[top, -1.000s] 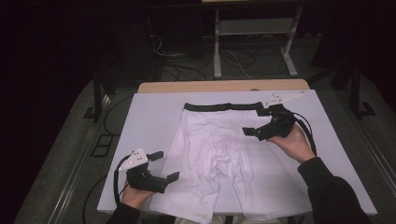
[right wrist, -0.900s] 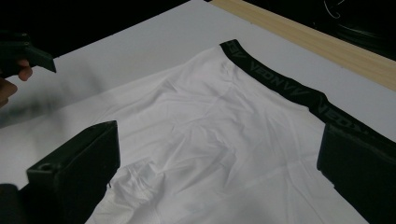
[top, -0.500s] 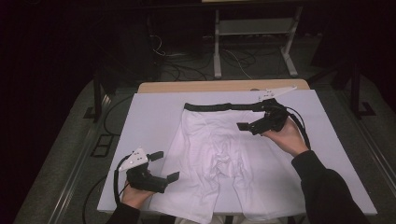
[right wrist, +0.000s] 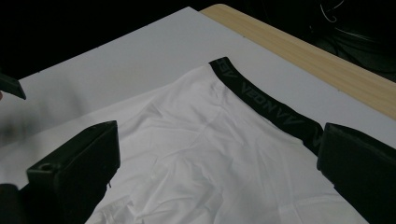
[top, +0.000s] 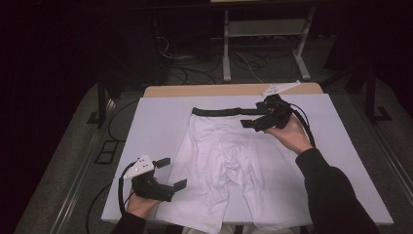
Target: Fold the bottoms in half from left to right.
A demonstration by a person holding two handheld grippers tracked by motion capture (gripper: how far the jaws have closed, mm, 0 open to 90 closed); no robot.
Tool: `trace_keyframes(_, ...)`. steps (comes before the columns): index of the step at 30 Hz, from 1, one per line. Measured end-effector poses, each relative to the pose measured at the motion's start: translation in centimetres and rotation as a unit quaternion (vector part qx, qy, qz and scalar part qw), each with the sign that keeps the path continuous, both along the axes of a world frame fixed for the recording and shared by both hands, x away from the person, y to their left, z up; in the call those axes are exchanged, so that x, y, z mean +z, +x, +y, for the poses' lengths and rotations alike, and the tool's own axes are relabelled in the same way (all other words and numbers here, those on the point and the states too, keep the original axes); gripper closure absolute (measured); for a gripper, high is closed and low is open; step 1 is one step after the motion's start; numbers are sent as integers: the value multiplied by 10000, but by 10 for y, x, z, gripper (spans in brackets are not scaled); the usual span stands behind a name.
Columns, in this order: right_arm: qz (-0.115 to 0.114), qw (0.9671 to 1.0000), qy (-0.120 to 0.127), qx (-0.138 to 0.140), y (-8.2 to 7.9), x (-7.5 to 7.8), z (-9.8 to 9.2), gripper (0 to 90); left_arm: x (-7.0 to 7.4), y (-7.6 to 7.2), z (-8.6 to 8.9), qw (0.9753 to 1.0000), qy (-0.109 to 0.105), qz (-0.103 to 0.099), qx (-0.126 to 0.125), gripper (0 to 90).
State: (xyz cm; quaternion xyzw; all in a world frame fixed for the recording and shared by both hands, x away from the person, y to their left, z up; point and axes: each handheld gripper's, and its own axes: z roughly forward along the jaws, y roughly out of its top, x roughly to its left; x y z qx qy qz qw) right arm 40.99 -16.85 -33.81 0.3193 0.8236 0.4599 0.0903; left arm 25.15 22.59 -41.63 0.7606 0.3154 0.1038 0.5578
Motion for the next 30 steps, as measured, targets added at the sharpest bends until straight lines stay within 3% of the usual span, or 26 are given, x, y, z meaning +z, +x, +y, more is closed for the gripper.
trace_keyframes(21, -67, 9999, -66, -53, 28, 4, 29, 0, 0, 1, -1, 10000, 8, 11, -46, 0)
trace_keyframes(30, -48, 9999, -109, -27, 39, -3, 44, 0, -1, 1, -2, 10000, -10, 22, -59, 0)
